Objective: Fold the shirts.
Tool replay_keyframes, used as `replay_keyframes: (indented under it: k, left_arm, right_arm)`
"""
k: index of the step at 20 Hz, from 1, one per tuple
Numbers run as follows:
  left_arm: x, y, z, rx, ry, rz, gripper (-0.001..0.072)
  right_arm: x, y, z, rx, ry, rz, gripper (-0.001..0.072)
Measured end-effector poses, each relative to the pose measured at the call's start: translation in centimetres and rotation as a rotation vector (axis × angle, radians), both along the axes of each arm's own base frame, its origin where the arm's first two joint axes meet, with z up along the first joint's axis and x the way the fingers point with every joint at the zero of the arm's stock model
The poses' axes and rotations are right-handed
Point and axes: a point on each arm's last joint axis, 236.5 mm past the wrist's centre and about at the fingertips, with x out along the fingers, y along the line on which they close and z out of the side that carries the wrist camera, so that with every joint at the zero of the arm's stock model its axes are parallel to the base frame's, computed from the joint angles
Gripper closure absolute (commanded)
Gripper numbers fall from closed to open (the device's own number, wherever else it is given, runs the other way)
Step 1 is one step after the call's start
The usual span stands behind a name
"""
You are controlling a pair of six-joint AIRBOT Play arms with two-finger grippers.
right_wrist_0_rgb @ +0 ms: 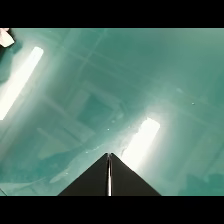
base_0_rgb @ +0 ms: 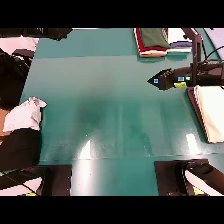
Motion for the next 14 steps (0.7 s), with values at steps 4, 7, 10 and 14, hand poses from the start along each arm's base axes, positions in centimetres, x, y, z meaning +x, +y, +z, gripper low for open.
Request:
replay_keyframes:
  k: [4,7,10,14]
  left_arm:
    - [0.01,0.00,0.04,-0.001,-0.001,0.000,0.0687]
    - [0.02,0.00,0.07,-0.001,-0.002,0.001,0.0686]
    - [0.02,0.00,0.07,-0.001,-0.002,0.001,0.0686]
    - [0.10,-0.14,0.37,-0.016,-0.008,0.001,0.0687]
  right_arm:
    - [0.04,0.00,0.03,0.001,-0.001,-0.001,0.0698]
    - [0.05,0.00,0.04,0.001,-0.002,-0.002,0.0698]
    - [0.05,0.00,0.04,0.001,-0.002,-0.002,0.0698]
    - [0.05,-0.01,0.03,0.001,-0.002,-0.002,0.0698]
